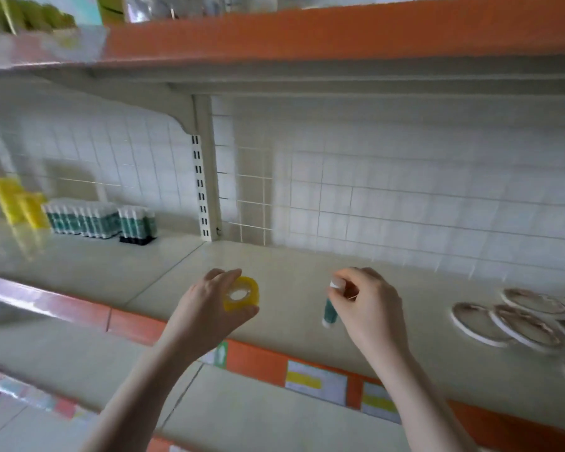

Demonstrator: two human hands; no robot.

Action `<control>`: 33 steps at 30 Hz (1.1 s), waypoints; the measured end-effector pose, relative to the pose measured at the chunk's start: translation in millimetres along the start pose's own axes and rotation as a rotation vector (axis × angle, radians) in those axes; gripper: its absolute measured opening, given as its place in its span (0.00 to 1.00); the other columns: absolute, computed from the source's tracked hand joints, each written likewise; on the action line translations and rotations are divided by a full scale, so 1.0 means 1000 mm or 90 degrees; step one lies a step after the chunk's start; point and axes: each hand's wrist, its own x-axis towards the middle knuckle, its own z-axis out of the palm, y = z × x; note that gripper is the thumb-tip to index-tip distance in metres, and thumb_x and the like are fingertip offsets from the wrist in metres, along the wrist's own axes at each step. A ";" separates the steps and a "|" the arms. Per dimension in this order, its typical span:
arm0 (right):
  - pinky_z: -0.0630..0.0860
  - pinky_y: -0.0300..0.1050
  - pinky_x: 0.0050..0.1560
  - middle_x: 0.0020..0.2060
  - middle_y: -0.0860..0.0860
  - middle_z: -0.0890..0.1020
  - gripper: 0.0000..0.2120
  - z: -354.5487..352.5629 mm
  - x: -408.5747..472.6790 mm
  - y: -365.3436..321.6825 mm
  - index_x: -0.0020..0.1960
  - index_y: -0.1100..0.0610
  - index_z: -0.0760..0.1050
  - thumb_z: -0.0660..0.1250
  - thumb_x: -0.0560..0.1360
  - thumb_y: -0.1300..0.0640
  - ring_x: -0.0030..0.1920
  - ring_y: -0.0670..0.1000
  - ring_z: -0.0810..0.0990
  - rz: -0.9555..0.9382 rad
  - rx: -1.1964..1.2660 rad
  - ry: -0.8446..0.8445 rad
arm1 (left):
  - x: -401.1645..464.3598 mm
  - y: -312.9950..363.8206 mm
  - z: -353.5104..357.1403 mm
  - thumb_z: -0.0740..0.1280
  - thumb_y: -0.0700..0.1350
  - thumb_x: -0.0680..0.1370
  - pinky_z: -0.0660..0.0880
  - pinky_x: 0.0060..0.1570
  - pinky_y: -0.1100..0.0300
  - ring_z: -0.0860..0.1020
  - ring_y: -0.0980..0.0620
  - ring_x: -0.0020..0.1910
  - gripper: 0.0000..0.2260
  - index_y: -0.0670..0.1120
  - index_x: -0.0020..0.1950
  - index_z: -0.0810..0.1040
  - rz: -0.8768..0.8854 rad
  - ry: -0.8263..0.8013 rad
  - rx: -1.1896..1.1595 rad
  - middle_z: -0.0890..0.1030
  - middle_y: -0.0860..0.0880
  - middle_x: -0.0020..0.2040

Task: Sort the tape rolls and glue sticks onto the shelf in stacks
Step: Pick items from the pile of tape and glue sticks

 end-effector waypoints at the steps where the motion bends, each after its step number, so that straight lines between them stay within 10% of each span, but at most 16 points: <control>1: 0.62 0.39 0.35 0.37 0.50 0.80 0.06 0.018 -0.001 -0.018 0.40 0.55 0.79 0.71 0.66 0.64 0.36 0.56 0.79 0.000 0.012 -0.007 | 0.001 -0.020 -0.013 0.73 0.52 0.69 0.68 0.54 0.59 0.75 0.47 0.59 0.29 0.48 0.68 0.71 -0.003 0.008 0.003 0.74 0.49 0.62; 17: 0.64 0.41 0.39 0.37 0.49 0.80 0.05 0.228 0.040 -0.207 0.45 0.56 0.81 0.72 0.69 0.62 0.41 0.53 0.78 -0.061 0.099 -0.092 | 0.038 -0.256 -0.140 0.75 0.55 0.67 0.70 0.54 0.59 0.76 0.49 0.55 0.30 0.47 0.66 0.73 -0.055 0.077 0.036 0.76 0.49 0.59; 33: 0.65 0.42 0.40 0.41 0.53 0.81 0.04 0.394 0.132 -0.258 0.44 0.58 0.79 0.69 0.70 0.62 0.42 0.54 0.78 -0.010 0.051 -0.116 | 0.135 -0.394 -0.155 0.74 0.56 0.67 0.69 0.50 0.60 0.76 0.48 0.54 0.30 0.48 0.67 0.73 -0.059 0.049 0.013 0.76 0.49 0.59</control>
